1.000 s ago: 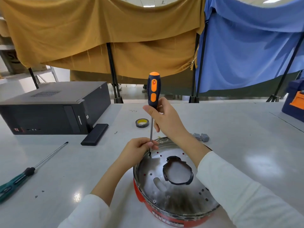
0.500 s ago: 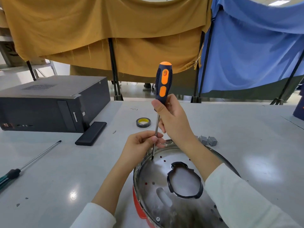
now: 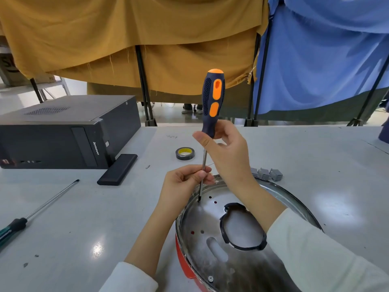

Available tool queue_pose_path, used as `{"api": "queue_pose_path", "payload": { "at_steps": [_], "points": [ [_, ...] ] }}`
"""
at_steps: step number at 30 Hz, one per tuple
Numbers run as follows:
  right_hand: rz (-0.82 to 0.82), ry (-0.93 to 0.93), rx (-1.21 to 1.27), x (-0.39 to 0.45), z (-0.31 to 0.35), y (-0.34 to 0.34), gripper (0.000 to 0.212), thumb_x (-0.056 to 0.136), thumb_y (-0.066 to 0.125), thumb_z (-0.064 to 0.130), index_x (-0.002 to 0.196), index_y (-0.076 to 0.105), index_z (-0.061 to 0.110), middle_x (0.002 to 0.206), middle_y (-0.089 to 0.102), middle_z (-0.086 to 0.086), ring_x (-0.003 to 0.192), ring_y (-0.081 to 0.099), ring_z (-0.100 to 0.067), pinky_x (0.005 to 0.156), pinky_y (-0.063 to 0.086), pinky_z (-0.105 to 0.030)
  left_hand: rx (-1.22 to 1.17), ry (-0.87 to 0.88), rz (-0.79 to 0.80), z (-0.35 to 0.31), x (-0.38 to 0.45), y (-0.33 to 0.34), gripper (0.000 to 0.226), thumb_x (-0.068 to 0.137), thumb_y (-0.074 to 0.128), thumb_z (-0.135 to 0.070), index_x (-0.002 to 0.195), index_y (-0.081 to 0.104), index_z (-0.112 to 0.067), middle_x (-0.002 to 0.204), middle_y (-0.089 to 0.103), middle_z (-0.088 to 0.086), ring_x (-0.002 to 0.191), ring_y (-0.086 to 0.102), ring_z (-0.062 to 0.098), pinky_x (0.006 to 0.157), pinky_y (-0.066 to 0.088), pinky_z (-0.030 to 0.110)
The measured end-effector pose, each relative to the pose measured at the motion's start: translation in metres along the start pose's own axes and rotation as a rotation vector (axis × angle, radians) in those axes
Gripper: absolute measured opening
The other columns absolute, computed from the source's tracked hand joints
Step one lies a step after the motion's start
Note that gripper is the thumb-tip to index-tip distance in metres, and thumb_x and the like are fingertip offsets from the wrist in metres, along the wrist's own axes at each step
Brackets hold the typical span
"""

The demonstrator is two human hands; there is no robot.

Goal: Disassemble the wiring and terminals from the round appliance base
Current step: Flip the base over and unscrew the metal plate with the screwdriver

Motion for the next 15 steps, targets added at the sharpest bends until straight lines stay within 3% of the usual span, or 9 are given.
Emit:
{"api": "queue_pose_path", "payload": {
  "at_steps": [3, 6, 9, 12, 15],
  "points": [
    [-0.047, 0.054, 0.081, -0.001, -0.007, -0.006, 0.024, 0.076, 0.078, 0.025, 0.091, 0.060, 0.018, 0.078, 0.068, -0.004, 0.070, 0.066, -0.019, 0.067, 0.054, -0.028, 0.019, -0.001, 0.004, -0.002, -0.001, 0.002, 0.025, 0.090, 0.057, 0.000, 0.085, 0.072, -0.019, 0.078, 0.074, 0.005, 0.080, 0.072, 0.018, 0.080, 0.054, 0.022],
    [-0.041, 0.063, 0.119, -0.001, -0.009, -0.004, 0.019, 0.078, 0.076, 0.022, 0.088, 0.060, 0.017, 0.073, 0.068, -0.005, 0.061, 0.066, -0.017, 0.062, 0.054, -0.026, 0.108, 0.004, 0.036, -0.005, -0.004, 0.003, 0.018, 0.093, 0.055, -0.010, 0.093, 0.070, -0.020, 0.087, 0.075, -0.005, 0.090, 0.068, 0.006, 0.081, 0.048, 0.012],
    [-0.034, 0.048, 0.131, 0.000, -0.008, -0.003, 0.016, 0.080, 0.074, 0.021, 0.086, 0.059, 0.018, 0.068, 0.066, 0.001, 0.059, 0.065, -0.017, 0.060, 0.055, -0.025, 0.191, -0.158, 0.130, 0.014, -0.012, 0.006, 0.023, 0.096, 0.046, -0.035, 0.113, 0.062, -0.030, 0.108, 0.067, -0.021, 0.106, 0.058, -0.008, 0.081, 0.042, 0.003],
    [-0.017, 0.073, 0.176, 0.000, -0.012, 0.000, 0.014, 0.084, 0.071, 0.018, 0.088, 0.058, 0.015, 0.062, 0.066, 0.006, 0.057, 0.065, -0.014, 0.061, 0.056, -0.027, 0.228, -0.301, 0.118, 0.027, -0.019, 0.001, 0.036, 0.097, 0.030, -0.052, 0.112, 0.061, -0.041, 0.094, 0.061, -0.039, 0.090, 0.050, -0.026, 0.067, 0.036, -0.004],
    [0.071, 0.103, 0.207, 0.001, -0.015, 0.009, 0.008, 0.091, 0.062, 0.019, 0.096, 0.058, 0.014, 0.060, 0.065, 0.004, 0.058, 0.063, -0.014, 0.066, 0.056, -0.028, 0.203, -0.350, 0.099, 0.032, -0.019, -0.001, 0.037, 0.100, 0.031, -0.044, 0.107, 0.067, -0.037, 0.099, 0.063, -0.032, 0.094, 0.053, -0.021, 0.069, 0.038, -0.001]
  ]
}}
Point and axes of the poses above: each hand's wrist, its own x-axis towards the middle knuckle, its own y-axis out of the palm, z = x × y, the point moved 10 cm from there along x, towards the middle knuckle
